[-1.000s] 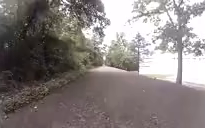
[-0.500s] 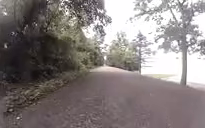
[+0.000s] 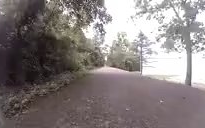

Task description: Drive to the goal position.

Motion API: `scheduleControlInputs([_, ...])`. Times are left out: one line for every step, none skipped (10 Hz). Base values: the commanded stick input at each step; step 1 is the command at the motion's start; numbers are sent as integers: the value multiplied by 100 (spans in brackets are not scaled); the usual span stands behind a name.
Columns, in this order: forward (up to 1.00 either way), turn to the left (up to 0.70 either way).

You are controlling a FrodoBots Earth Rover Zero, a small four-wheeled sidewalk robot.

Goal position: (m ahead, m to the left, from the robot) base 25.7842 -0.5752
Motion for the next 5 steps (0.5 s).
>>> scheduleControlInputs([70, 0])
scheduleControlInputs([70, 0])
scheduleControlInputs([70, 0])
scheduleControlInputs([70, 0])
scheduleControlInputs([70, 0])
